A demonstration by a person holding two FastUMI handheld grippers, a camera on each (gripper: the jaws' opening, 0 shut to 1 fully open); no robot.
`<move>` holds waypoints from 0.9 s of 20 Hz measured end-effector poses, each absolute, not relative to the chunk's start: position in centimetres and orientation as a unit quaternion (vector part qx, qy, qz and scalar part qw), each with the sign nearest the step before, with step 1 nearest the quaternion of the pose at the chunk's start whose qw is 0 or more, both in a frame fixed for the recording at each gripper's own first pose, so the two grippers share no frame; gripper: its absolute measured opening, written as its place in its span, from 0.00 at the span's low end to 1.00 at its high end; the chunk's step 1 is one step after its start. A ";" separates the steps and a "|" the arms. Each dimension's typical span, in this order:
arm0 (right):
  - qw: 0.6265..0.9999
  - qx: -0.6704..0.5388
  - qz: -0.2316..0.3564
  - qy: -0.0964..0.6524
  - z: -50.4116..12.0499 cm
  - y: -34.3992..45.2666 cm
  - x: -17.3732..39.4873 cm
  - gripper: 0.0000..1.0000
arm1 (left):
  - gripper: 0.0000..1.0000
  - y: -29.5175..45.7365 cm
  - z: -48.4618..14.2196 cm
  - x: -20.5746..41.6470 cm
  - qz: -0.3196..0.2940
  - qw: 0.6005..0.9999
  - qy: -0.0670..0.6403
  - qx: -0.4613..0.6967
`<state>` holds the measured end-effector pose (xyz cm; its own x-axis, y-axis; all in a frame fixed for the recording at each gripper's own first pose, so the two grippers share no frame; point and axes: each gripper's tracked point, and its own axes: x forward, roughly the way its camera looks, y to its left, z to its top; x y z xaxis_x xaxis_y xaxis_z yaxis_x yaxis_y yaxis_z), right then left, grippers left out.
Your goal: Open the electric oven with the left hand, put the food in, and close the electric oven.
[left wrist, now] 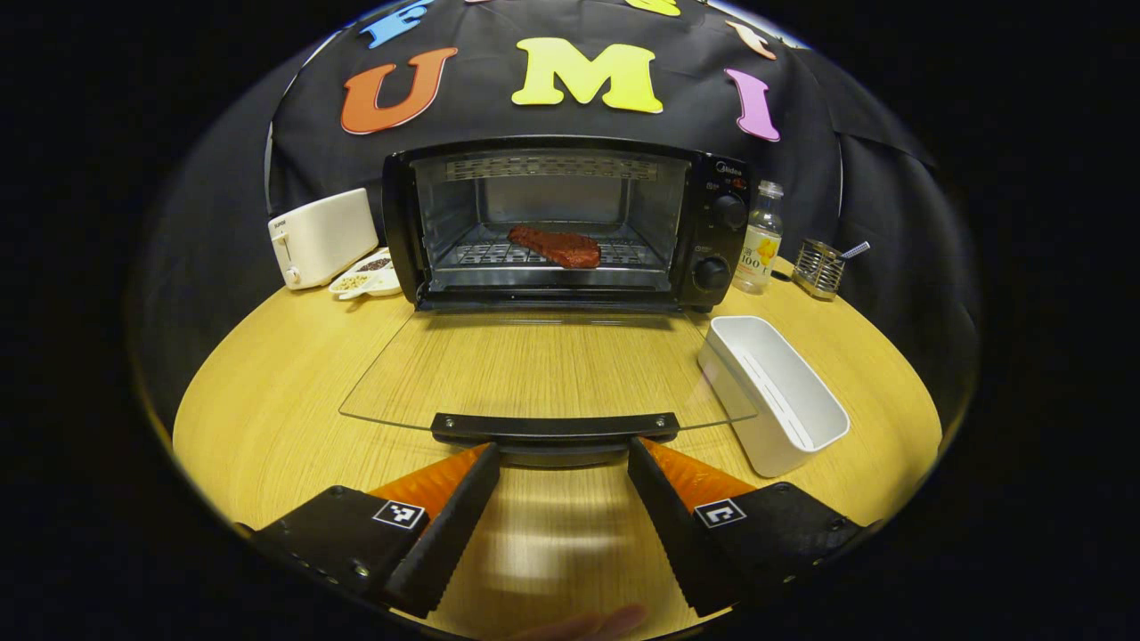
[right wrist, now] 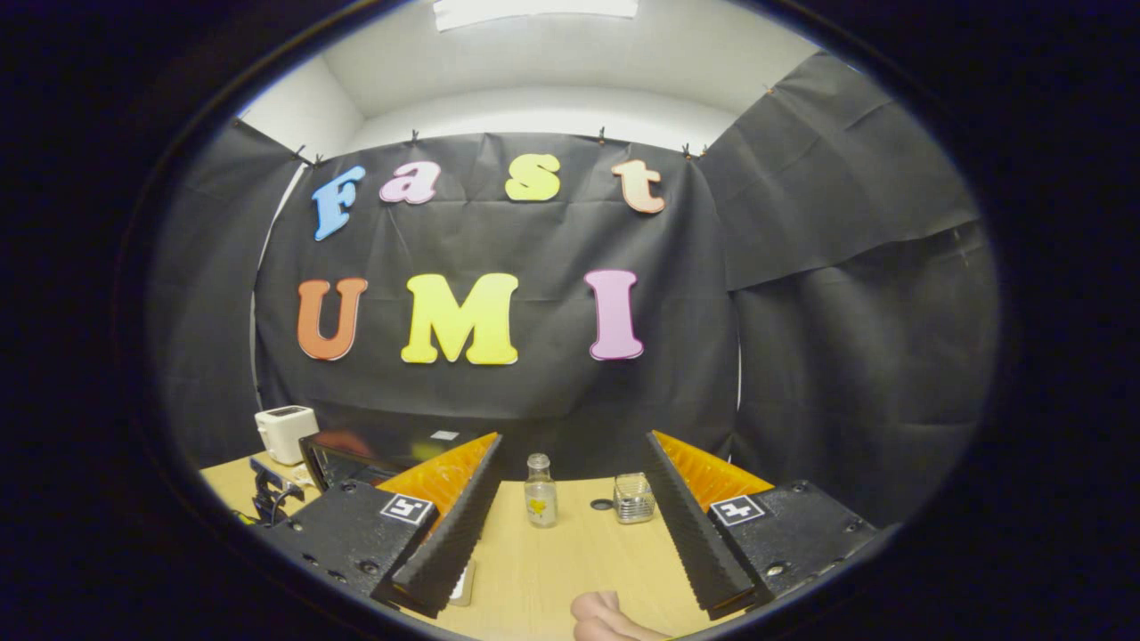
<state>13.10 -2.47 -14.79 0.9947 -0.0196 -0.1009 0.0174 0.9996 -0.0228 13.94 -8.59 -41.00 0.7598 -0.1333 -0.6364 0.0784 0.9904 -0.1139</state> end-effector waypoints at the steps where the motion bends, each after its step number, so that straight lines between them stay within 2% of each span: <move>1: 0.999 -0.012 -0.010 0.050 -14.8 -2.5 13.1 0.98 | 0.94 -8.6 -40.8 14.0 -0.057 0.936 0.345 -0.039; 18: 0.999 -0.018 -0.018 0.029 -13.4 -3.3 11.1 0.98 | 0.94 -8.0 -33.9 16.6 -0.061 0.955 0.284 -0.062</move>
